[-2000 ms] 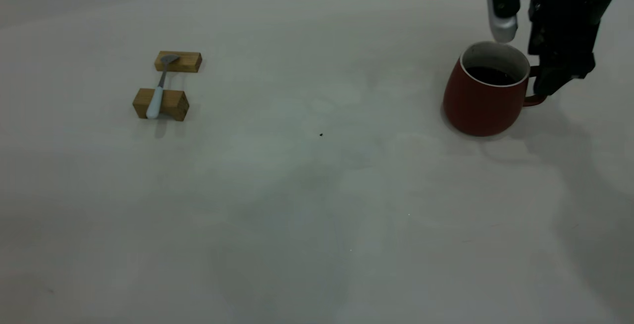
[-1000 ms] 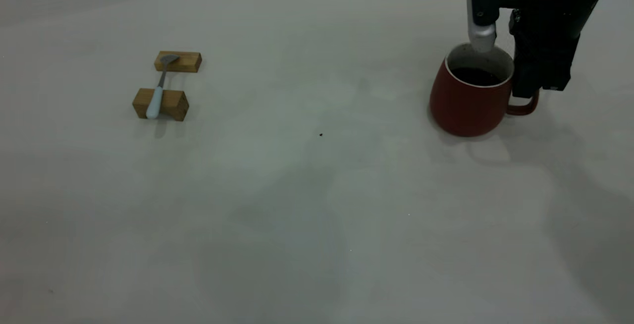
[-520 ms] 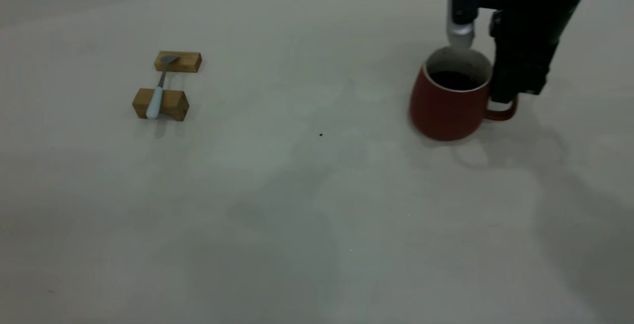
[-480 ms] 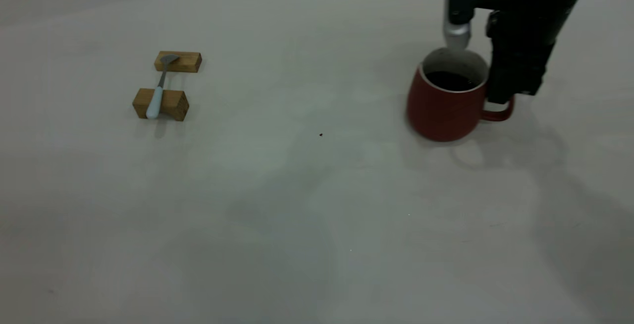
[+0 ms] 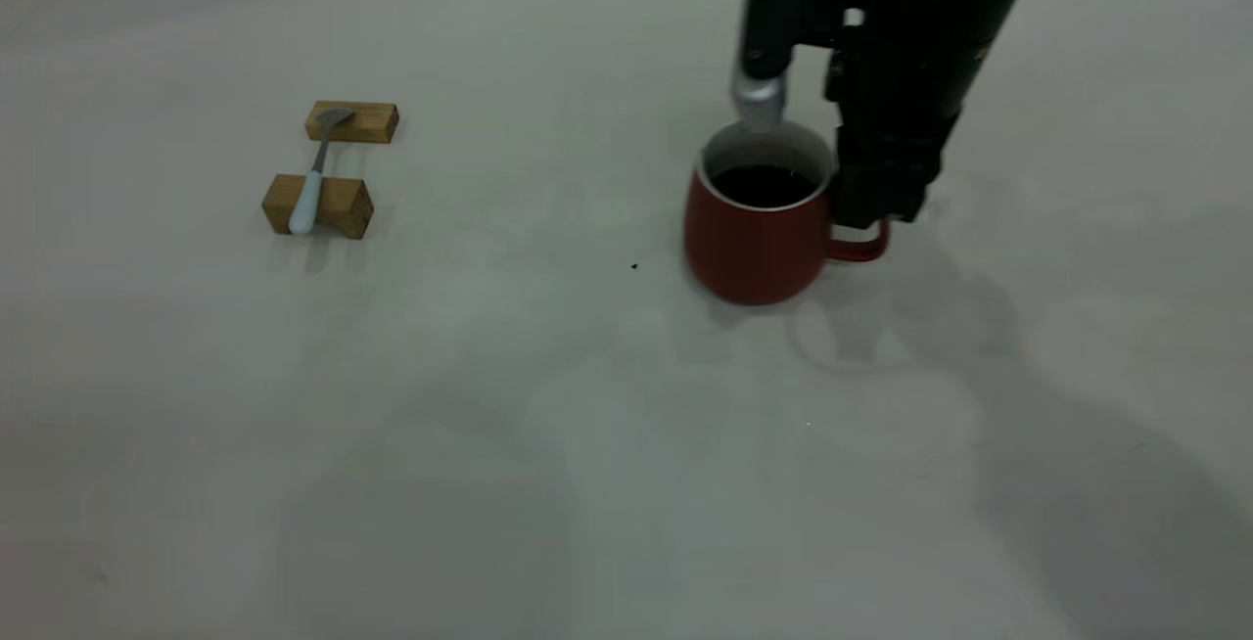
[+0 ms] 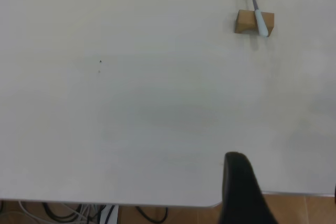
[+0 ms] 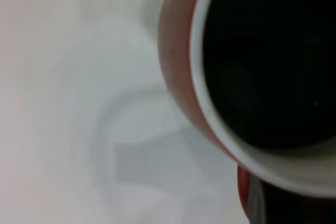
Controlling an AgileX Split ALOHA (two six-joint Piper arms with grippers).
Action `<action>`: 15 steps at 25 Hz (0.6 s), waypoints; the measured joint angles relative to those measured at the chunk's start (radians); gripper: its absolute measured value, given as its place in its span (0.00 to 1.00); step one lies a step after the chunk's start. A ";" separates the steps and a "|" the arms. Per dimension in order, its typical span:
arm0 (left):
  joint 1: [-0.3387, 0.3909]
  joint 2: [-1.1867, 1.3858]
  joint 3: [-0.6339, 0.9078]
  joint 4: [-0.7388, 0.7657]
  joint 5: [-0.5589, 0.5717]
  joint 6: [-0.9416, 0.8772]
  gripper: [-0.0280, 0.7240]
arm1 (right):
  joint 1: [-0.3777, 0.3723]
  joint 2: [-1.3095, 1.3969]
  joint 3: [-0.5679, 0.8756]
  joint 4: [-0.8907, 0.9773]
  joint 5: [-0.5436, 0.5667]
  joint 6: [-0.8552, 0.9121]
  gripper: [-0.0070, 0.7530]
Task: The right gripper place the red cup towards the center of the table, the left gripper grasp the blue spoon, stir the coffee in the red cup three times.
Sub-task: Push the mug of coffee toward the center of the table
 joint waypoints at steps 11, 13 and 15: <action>0.000 0.000 0.000 0.000 0.000 0.000 0.70 | 0.074 0.004 0.000 0.017 -0.067 0.067 0.25; 0.000 0.000 0.000 0.000 0.000 0.000 0.70 | 0.074 0.004 0.000 0.029 -0.067 0.069 0.25; 0.000 0.000 0.000 0.000 0.000 0.000 0.70 | 0.074 0.004 0.000 0.038 -0.068 0.069 0.26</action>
